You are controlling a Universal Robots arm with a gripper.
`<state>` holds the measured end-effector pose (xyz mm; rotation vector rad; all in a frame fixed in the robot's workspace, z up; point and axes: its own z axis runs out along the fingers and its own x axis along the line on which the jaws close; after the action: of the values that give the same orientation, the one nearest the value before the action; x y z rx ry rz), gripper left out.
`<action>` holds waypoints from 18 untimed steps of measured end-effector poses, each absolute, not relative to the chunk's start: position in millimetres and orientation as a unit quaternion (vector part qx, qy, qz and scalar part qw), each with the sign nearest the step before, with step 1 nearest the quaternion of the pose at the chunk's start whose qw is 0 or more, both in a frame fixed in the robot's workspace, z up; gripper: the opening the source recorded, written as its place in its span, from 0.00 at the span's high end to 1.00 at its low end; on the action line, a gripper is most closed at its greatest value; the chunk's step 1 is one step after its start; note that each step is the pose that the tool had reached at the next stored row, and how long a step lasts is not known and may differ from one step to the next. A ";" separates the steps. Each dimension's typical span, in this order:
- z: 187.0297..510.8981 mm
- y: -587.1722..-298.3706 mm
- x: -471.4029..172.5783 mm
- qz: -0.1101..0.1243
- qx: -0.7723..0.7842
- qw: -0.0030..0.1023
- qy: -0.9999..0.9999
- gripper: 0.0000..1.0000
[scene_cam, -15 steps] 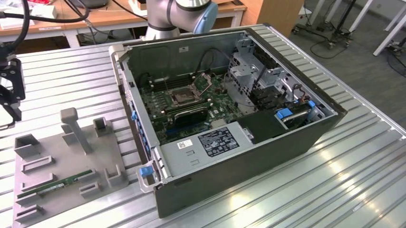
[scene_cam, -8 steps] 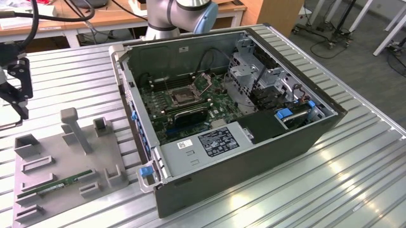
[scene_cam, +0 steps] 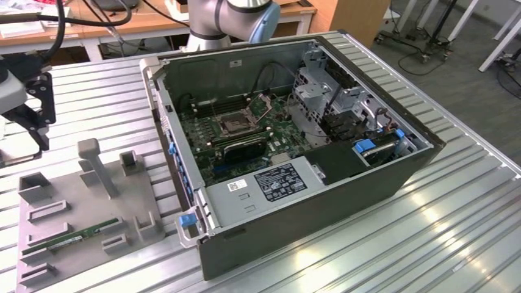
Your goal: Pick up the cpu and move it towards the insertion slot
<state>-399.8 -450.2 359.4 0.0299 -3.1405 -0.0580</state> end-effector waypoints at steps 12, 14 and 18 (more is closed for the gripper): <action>359.4 -450.2 -378.2 -0.018 0.010 0.000 -1.000 0.45; 359.4 -450.2 -374.5 -0.018 0.010 0.000 -1.000 0.45; 359.4 -450.3 -367.6 -0.018 0.010 0.000 -1.000 0.45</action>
<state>-367.6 -450.3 359.4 0.0300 -3.1405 -0.0580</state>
